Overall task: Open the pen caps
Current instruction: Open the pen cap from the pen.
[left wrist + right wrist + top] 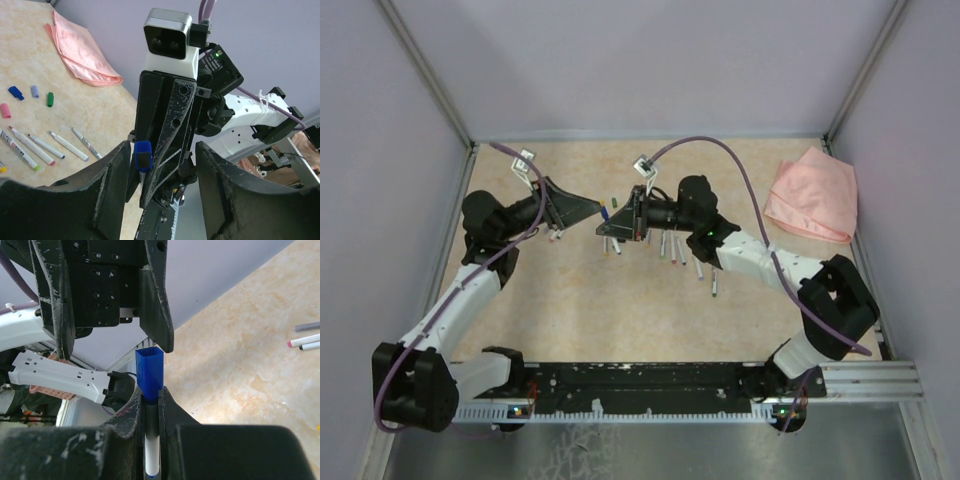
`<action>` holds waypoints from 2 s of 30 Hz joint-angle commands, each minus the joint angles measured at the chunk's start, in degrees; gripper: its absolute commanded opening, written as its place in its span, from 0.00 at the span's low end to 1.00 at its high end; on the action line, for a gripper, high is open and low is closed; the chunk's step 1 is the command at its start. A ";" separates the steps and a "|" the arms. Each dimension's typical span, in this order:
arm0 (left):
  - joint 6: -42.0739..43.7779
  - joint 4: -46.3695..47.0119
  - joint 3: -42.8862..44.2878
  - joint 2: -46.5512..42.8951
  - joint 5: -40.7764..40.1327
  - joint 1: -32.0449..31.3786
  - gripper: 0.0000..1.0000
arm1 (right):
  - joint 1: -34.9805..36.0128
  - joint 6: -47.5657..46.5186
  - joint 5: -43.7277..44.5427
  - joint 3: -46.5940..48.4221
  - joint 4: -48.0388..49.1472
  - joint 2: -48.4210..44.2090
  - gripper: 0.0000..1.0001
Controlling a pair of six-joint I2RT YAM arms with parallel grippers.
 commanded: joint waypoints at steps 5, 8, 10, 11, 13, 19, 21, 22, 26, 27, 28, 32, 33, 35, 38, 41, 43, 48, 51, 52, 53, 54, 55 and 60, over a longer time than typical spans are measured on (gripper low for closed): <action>1.96 -0.37 -1.14 0.57 1.49 -1.17 0.56 | 0.21 0.29 -0.72 4.78 1.94 1.48 0.00; 4.81 -3.72 -1.01 0.48 0.58 -1.26 0.56 | 0.25 0.29 -0.72 5.23 1.81 1.82 0.00; 5.71 -5.21 -0.86 0.55 0.20 -1.35 0.52 | 0.29 0.20 -0.72 5.53 1.60 2.19 0.00; 5.86 -5.43 -0.74 0.69 0.10 -1.39 0.48 | 0.36 0.20 -0.72 5.67 1.43 2.31 0.00; 5.98 -5.68 -0.46 1.11 0.21 -1.48 0.43 | 0.51 0.12 -0.80 5.93 1.08 2.57 0.00; 5.77 -5.73 0.08 1.80 0.13 -1.52 0.39 | 1.06 -1.42 -0.68 6.67 -1.11 2.80 0.00; 5.60 -5.73 0.24 1.88 -0.07 -1.52 0.41 | 1.16 -2.09 -0.56 6.77 -1.97 2.71 0.00; 5.48 -5.73 0.26 1.89 -0.18 -1.52 0.41 | 1.17 -2.28 -0.57 6.78 -2.26 2.68 0.00; 5.09 -5.38 0.32 1.80 -0.76 -1.57 0.40 | 1.22 -2.59 -0.45 6.78 -2.57 2.52 0.00; 5.02 -5.38 0.32 1.80 -0.89 -1.53 0.38 | 1.26 -2.61 -0.45 6.78 -2.67 2.51 0.00; 5.05 -5.32 0.23 1.80 -0.97 -1.52 0.36 | 1.30 -2.68 -0.45 6.79 -2.61 2.51 0.00; 4.68 -5.07 0.22 1.88 -0.92 -1.52 0.16 | 1.43 -2.78 -0.54 6.69 -2.76 2.42 0.00; 4.67 -5.03 0.28 1.93 -0.85 -1.52 0.12 | 1.50 -2.85 -0.59 6.69 -2.77 2.43 0.00; 4.72 -4.86 0.07 1.89 -0.77 -1.52 0.00 | 1.66 -2.87 -0.67 6.69 -2.89 2.43 0.00; 4.84 -4.49 -0.22 1.49 -1.36 -1.52 0.00 | 1.72 -2.80 -0.64 6.57 -3.06 2.19 0.09; 4.74 -3.86 -0.78 0.87 -2.66 -1.52 0.00 | 1.72 -2.77 -0.23 5.58 -3.12 1.30 0.18; 4.66 -3.72 -0.98 0.51 -3.25 -1.52 0.00 | 1.70 -2.82 -0.02 4.86 -3.34 0.56 0.22; 4.60 -3.71 -1.11 -0.04 -4.18 -1.52 0.00 | 1.79 -2.95 0.46 3.10 -3.76 -1.00 0.24; 5.18 -3.95 -1.11 -0.30 -4.65 -1.57 0.00 | 1.99 -3.05 0.96 2.36 -4.05 -1.84 0.12; 5.69 -4.08 -0.96 -0.38 -5.10 -1.53 0.00 | 2.03 -2.99 0.92 2.23 -4.40 -1.94 0.05; 6.59 -4.47 -0.66 -0.44 -5.72 -1.48 0.00 | 2.09 -3.03 0.61 2.24 -4.84 -2.04 0.00; 7.63 -4.72 -0.11 -0.42 -6.65 -1.44 0.00 | 2.10 -3.05 0.15 2.09 -5.14 -2.04 0.00; 9.24 -4.58 0.64 -0.26 -7.82 -1.37 0.00 | 2.12 -2.92 -0.46 1.90 -5.29 -2.08 0.00; 14.21 -2.50 5.98 1.45 -15.68 -0.12 0.00 | 2.84 -1.91 -1.59 -1.04 -4.95 -3.56 0.00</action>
